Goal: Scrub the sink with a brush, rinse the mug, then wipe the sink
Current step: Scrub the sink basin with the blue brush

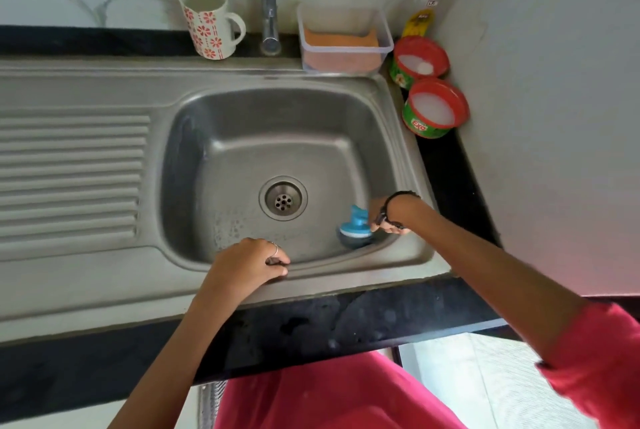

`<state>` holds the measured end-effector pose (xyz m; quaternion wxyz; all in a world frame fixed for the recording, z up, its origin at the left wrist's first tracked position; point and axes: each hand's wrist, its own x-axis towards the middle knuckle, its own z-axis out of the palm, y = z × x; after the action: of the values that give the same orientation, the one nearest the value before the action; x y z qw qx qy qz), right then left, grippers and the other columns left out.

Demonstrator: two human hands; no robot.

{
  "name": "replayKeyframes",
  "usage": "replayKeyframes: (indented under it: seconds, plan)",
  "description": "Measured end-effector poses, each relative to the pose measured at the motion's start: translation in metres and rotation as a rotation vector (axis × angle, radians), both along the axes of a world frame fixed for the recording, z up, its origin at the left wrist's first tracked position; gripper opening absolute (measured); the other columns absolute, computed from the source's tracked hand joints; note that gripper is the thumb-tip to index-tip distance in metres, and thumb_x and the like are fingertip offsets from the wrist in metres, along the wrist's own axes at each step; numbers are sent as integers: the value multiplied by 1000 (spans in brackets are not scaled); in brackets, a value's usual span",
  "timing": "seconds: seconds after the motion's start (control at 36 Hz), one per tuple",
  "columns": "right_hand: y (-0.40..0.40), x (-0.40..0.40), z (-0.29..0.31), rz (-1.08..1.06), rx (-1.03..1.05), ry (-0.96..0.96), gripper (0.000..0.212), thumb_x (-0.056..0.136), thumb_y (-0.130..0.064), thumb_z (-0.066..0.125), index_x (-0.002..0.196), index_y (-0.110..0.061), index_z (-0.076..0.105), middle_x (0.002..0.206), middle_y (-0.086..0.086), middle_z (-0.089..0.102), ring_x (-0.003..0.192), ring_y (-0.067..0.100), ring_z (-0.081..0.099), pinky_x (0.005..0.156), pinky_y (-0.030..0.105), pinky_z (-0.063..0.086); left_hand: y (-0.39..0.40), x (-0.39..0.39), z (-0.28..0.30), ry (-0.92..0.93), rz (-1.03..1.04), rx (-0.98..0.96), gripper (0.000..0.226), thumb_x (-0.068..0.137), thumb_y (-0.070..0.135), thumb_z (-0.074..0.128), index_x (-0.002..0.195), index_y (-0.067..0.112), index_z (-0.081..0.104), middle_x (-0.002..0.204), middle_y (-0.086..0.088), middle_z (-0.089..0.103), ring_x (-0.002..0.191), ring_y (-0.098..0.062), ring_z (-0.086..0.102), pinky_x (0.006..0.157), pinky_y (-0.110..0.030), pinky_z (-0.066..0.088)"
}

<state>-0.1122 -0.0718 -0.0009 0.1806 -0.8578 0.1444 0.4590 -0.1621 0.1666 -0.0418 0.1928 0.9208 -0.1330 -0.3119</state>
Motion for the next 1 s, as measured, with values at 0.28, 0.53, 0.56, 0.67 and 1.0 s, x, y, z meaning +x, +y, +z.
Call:
replayKeyframes:
  seconds: [0.28,0.53,0.56,0.67,1.0]
  plan:
    - [8,12,-5,203,-229,117,24,96,-19,44,83,-2,54,73,10,55,61,19,44,64,24,37,-25,-5,-11,26,22,-124,27,85,40,63,111,36,66,106,15,66,100,-6,61,89,-30,49]
    - [15,-11,-17,626,-450,-138,33,97,-20,39,124,-5,52,119,9,60,104,23,61,72,28,42,-43,6,-12,73,-35,-170,26,83,38,67,108,31,68,102,16,69,92,-1,62,85,-24,49]
    - [13,-13,-21,628,-467,-135,33,98,-20,38,124,-6,52,117,8,61,103,22,61,71,27,41,-44,7,-12,71,-45,-160,26,82,39,67,107,32,68,101,16,69,90,0,62,84,-23,49]
    - [2,-14,-27,636,-514,-103,34,99,-20,35,128,-7,48,120,6,58,106,22,60,76,30,43,-45,11,-11,51,-88,-112,25,81,42,67,104,34,67,99,18,68,88,1,61,78,-21,46]
    - [8,-10,-16,601,-353,-70,36,99,-21,36,129,-5,48,114,8,59,96,22,59,76,27,44,-57,15,-17,21,-122,-97,30,80,46,67,106,30,66,102,15,67,93,-4,61,73,-20,41]
